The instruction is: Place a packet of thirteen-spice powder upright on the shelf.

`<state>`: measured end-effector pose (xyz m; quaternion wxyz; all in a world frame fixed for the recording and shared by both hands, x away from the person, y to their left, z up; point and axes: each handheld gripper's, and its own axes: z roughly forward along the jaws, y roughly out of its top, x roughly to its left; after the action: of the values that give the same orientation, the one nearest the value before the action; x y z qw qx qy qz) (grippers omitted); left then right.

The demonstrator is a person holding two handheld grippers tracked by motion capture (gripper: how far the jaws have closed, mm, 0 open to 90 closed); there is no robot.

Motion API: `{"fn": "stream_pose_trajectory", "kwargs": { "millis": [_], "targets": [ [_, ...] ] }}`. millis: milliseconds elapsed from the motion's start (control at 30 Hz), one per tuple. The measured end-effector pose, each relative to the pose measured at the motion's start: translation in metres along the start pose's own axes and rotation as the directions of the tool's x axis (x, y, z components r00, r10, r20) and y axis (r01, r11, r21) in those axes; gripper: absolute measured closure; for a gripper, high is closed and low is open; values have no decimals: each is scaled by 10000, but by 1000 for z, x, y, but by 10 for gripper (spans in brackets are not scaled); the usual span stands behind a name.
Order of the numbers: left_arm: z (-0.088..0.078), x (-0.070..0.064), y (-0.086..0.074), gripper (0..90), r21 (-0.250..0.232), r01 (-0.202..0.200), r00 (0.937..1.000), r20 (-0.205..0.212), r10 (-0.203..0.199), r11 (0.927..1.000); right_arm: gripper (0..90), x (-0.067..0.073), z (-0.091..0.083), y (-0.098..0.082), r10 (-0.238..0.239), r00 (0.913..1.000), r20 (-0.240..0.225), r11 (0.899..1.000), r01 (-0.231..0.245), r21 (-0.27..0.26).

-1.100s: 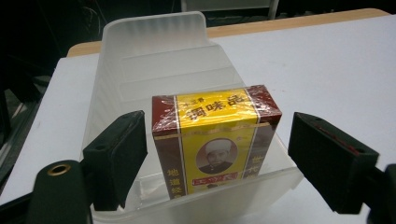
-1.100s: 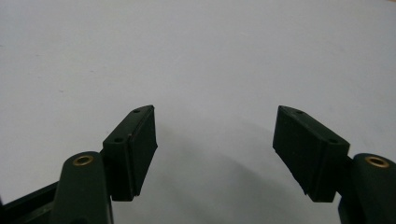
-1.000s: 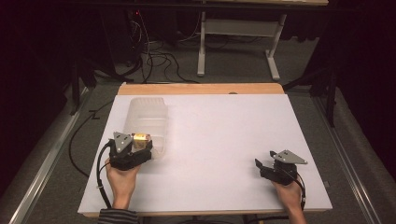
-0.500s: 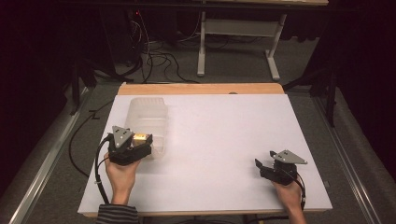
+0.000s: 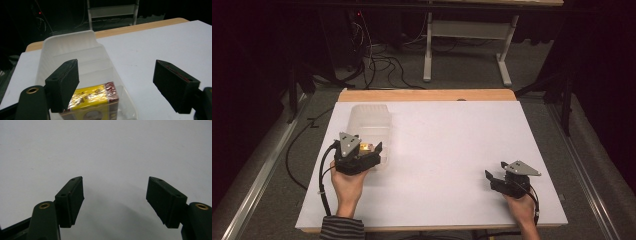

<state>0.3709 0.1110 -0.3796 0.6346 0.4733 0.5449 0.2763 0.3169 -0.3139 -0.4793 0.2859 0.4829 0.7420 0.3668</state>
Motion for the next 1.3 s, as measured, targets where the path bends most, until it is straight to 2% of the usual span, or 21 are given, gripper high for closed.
{"fn": "stream_pose_trajectory", "kwargs": {
  "millis": [133,367,733,1167,1300],
  "targets": [
    [2,-13,-4,218,194,-139,9992,371,132,9997,304,0,0,0,22,10000,4,10000,-22,0],
    [1,-26,-9,220,376,-237,9969,765,208,9990,304,0,0,0,3,10000,13,10000,-3,-22],
    [0,-46,-22,228,790,-460,9888,1452,342,9958,304,0,0,0,1,10000,-8,10000,-1,-35],
    [0,-60,-34,233,1172,-369,9811,1930,136,9924,304,0,0,0,3,10000,-4,10000,-3,-27],
    [0,-66,-40,234,1353,-348,9770,2130,52,9902,304,0,0,0,-17,10000,-2,10000,17,-43]
  ]
}}
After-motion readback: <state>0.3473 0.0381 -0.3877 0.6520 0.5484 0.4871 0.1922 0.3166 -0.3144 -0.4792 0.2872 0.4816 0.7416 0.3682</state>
